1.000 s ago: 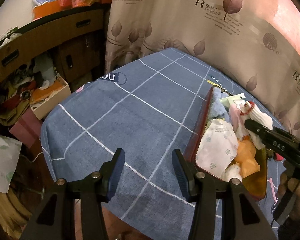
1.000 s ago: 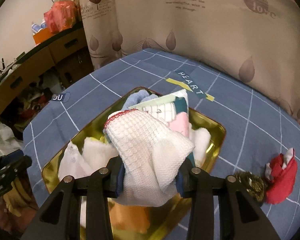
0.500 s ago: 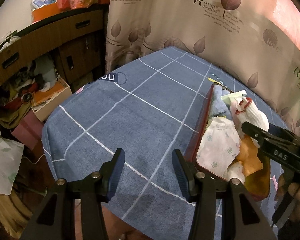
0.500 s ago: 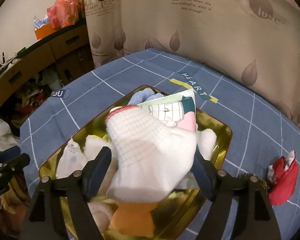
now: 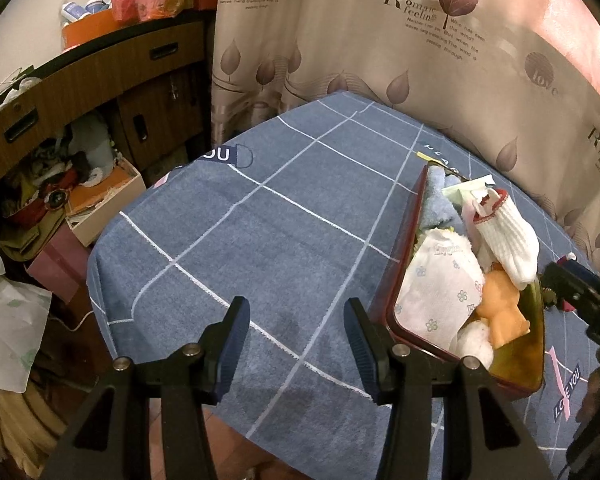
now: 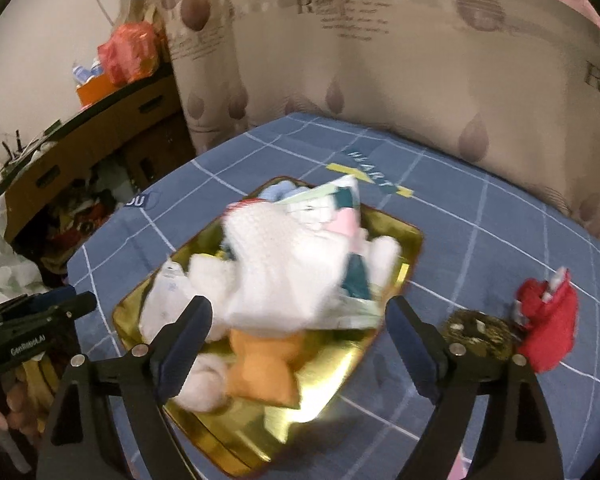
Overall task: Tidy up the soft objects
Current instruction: 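Grasp the red satin drawstring bag with the right tool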
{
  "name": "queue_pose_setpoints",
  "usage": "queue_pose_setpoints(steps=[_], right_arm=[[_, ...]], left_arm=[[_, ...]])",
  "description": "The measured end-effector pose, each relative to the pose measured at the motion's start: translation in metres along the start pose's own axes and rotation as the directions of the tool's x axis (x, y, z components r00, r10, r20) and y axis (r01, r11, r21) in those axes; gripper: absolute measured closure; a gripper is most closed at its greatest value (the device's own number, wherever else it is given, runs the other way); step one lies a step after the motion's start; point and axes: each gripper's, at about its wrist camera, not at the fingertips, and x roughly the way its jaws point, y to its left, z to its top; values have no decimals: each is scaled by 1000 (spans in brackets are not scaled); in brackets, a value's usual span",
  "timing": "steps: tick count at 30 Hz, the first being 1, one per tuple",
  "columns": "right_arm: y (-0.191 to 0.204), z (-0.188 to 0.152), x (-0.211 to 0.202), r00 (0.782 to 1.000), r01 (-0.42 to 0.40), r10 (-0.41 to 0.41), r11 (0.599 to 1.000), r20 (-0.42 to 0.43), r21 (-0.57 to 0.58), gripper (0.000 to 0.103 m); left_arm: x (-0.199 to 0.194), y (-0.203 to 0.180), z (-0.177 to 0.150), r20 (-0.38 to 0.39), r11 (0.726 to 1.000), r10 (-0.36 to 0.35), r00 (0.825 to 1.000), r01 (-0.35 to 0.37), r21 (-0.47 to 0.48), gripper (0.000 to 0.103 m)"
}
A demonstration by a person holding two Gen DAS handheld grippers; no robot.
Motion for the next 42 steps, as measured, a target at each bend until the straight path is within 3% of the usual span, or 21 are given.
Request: queue_pose_setpoints(steps=[10,20,37,38,39,40,42], right_arm=[[-77,-16,-21,990,138,-140,982,2,132,17],[-164,-21,-31,963,267,-269,919,-34,289,17],[-219,-26,39,952,306,-265,844,-155,440,17],[-219,-26,42,948,317,-277,845,-155,431,23],[-219,-27,45,946,324,-287,849,-151,417,40],[-219,-27,49,947,321,-285,858,-149,401,48],[-218,-28,50,943,331,-298,865,-145,376,57]], left_arm=[[-2,0,0,7,1000,1,1000,-1,2,53],[-1,0,-1,5,1000,5,1000,-5,2,53],[6,-8,-4,-10,999,21,1000,-20,45,53],[7,-8,-4,-8,999,25,1000,-25,48,53],[7,-9,-4,-6,998,31,1000,-30,51,53],[7,-9,-4,-1,998,35,999,-35,55,53],[7,-10,-4,11,997,44,999,-45,61,53]])
